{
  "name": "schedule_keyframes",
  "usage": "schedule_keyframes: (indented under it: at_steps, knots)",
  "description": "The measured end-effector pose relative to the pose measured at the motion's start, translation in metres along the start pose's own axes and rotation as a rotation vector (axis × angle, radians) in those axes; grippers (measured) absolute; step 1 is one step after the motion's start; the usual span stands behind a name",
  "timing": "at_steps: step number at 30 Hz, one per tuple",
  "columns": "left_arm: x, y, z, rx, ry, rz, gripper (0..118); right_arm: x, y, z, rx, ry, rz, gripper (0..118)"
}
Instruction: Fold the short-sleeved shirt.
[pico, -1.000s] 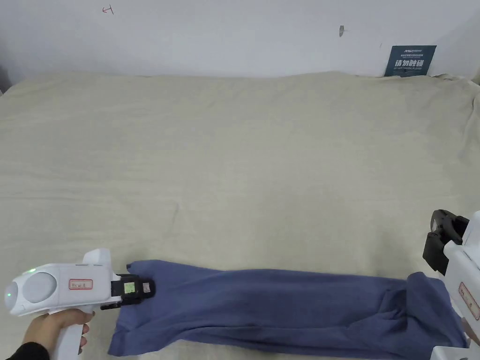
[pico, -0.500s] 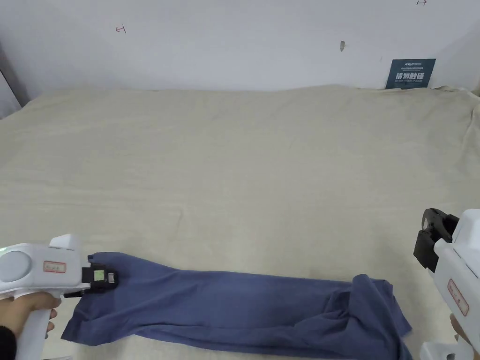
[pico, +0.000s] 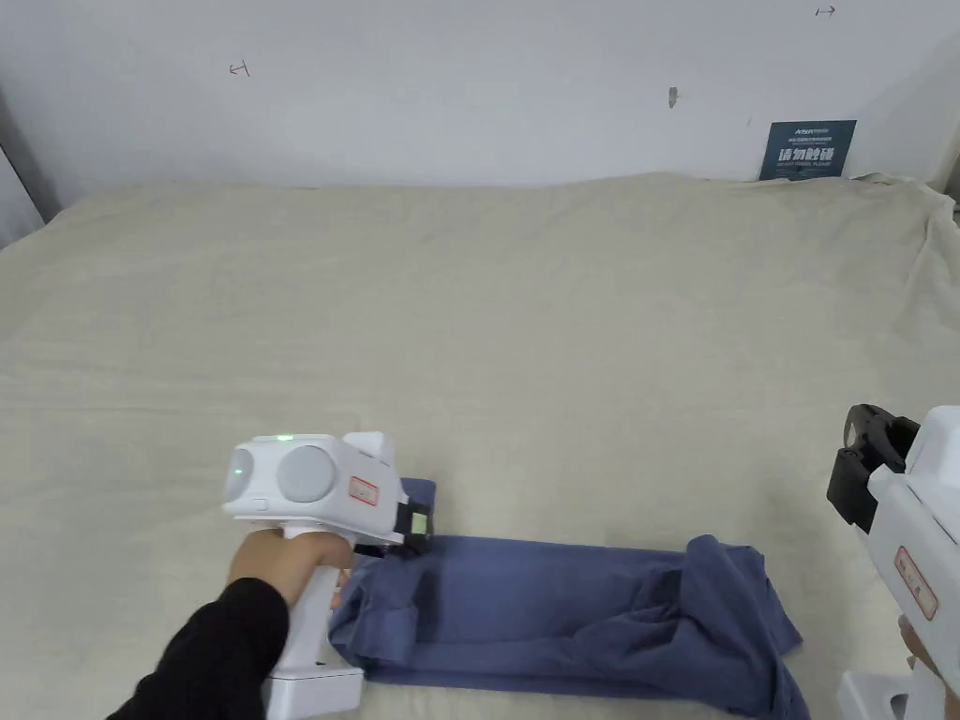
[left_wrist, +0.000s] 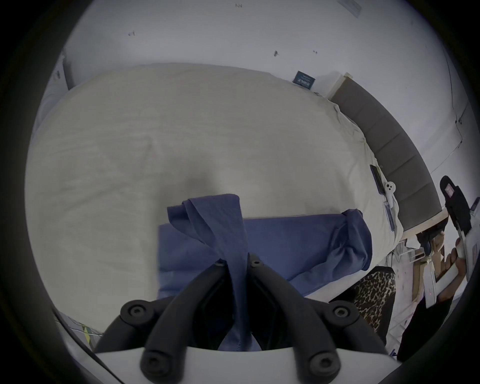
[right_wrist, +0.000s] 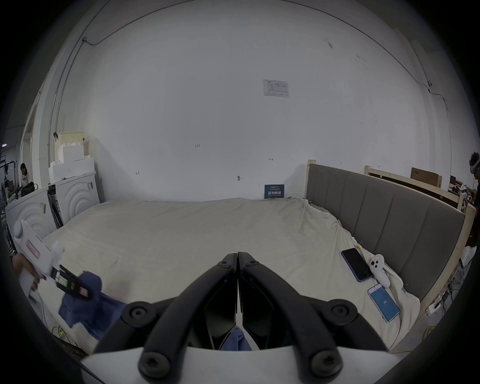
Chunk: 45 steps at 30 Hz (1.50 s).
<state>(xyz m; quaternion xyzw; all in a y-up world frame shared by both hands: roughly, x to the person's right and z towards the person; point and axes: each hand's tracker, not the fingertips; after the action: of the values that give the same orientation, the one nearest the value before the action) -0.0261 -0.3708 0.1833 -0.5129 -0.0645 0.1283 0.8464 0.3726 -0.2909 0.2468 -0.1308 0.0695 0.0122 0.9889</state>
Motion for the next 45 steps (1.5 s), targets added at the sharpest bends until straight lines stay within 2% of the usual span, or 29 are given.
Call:
schedule_keyframes:
  at_steps: [8, 11, 13, 15, 19, 20, 24, 28, 31, 33, 36, 37, 39, 45]
  knots:
    - [0.035, -0.009, -0.081, -0.082, 0.038, 0.052, 4, 0.009, -0.006, 0.001, -0.012, -0.013, 0.002, 0]
    - [0.047, -0.016, -0.101, -0.105, 0.101, 0.032, 6, 0.009, -0.008, 0.001, -0.018, -0.014, 0.009, 0]
    - [0.052, -0.018, -0.106, -0.096, 0.122, 0.027, 19, 0.009, -0.009, 0.001, -0.022, -0.013, 0.012, 0]
    - [0.056, -0.019, -0.103, -0.086, 0.110, 0.043, 23, 0.009, -0.009, 0.001, -0.023, -0.012, 0.013, 0]
    - [0.059, -0.016, -0.089, -0.083, 0.027, 0.081, 91, 0.010, -0.009, 0.001, -0.024, -0.012, 0.014, 0]
    - [0.060, -0.015, -0.081, -0.065, 0.022, 0.085, 97, 0.010, -0.008, 0.001, -0.023, -0.012, 0.013, 0]
    - [0.053, -0.010, -0.033, 0.085, -0.048, 0.067, 97, 0.009, -0.003, 0.002, -0.014, -0.010, 0.015, 0]
    - [0.033, -0.011, 0.014, 0.214, 0.004, 0.050, 97, 0.010, 0.001, 0.002, 0.002, -0.007, 0.011, 0]
    - [0.017, -0.016, 0.029, 0.279, 0.102, 0.004, 95, 0.010, 0.002, 0.002, 0.011, -0.004, 0.014, 0]
    - [0.006, -0.022, 0.031, 0.323, 0.171, 0.001, 83, 0.007, 0.004, 0.003, 0.014, -0.002, 0.013, 0]
    - [-0.009, -0.035, 0.027, 0.386, 0.169, 0.005, 36, 0.004, 0.005, 0.006, 0.015, -0.001, 0.015, 0]
    - [-0.014, -0.040, 0.024, 0.403, 0.157, 0.012, 17, 0.002, 0.006, 0.007, 0.014, 0.000, 0.015, 0]
    - [-0.020, -0.048, 0.015, 0.419, 0.140, 0.010, 1, 0.001, 0.006, 0.007, 0.010, -0.002, 0.016, 0]
    - [-0.016, -0.074, -0.022, 0.394, 0.160, -0.032, 0, 0.005, 0.003, 0.006, -0.001, -0.009, 0.014, 0]
